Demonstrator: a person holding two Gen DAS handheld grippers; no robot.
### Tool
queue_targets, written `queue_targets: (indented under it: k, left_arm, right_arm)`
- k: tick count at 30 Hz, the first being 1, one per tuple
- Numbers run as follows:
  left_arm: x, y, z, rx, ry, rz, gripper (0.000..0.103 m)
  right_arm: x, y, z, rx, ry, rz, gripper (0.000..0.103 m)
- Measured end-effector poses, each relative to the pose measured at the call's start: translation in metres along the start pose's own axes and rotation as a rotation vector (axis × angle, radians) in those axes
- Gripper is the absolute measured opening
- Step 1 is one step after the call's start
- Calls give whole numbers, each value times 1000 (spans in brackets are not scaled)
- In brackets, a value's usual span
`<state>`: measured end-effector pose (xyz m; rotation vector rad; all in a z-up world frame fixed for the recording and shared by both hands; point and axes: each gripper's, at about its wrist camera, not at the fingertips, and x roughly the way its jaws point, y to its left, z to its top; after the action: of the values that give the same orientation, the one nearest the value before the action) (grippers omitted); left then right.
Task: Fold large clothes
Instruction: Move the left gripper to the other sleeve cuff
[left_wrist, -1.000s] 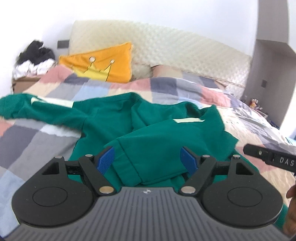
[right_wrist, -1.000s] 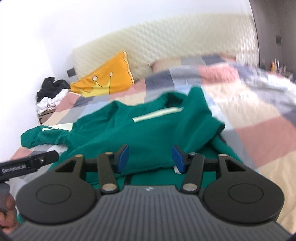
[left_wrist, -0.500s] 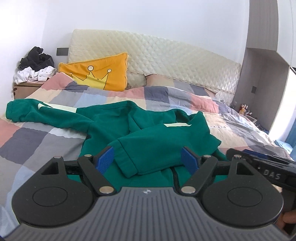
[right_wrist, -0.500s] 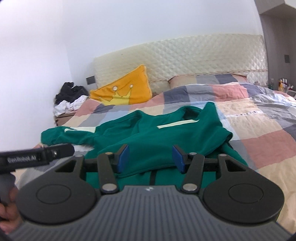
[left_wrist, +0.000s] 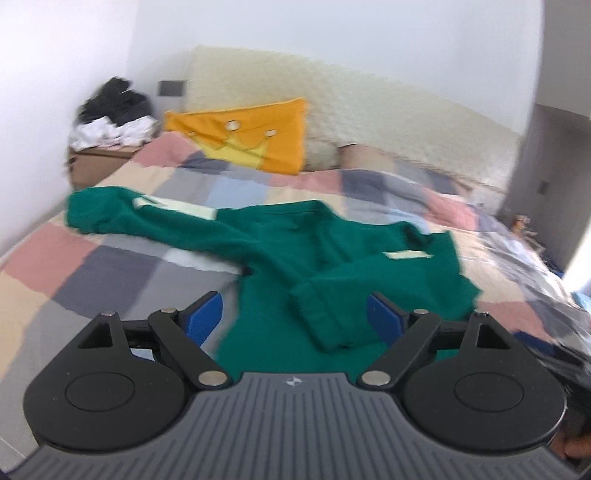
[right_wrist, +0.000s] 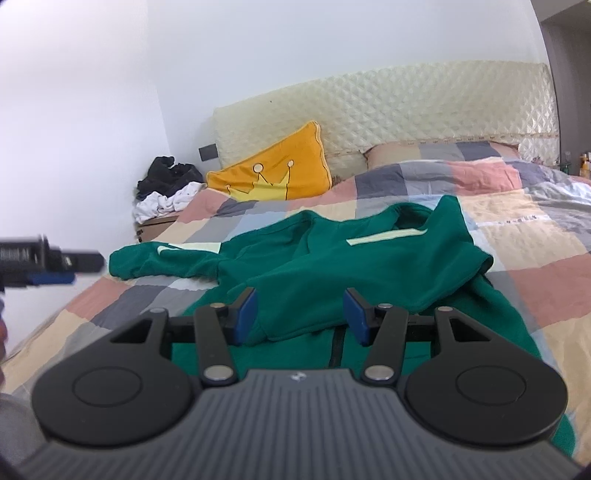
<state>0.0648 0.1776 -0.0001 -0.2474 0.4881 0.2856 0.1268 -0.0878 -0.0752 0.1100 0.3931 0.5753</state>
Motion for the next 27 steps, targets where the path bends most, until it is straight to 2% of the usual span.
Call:
queue_targets:
  k: [5,6,16,18,27]
  left_arm:
    - [17,49,27,-3,30,59,88]
    - [22,58,30,-8,39,90,88]
    - [90,166,38,-168,105,163,88]
    - [109,190,38,-204,127,196,88]
    - [178,270,33,-369,166,181,88]
  right_arm:
    - [10,0,-7,0,24,-11,54]
    - [11,0,-8,1,27,-12,54]
    - [32,2,-20,-18,54,-55,54]
    - [37,3,-22,-27,61,-64,54]
    - [73,-2,-32,-5,91,-126,54]
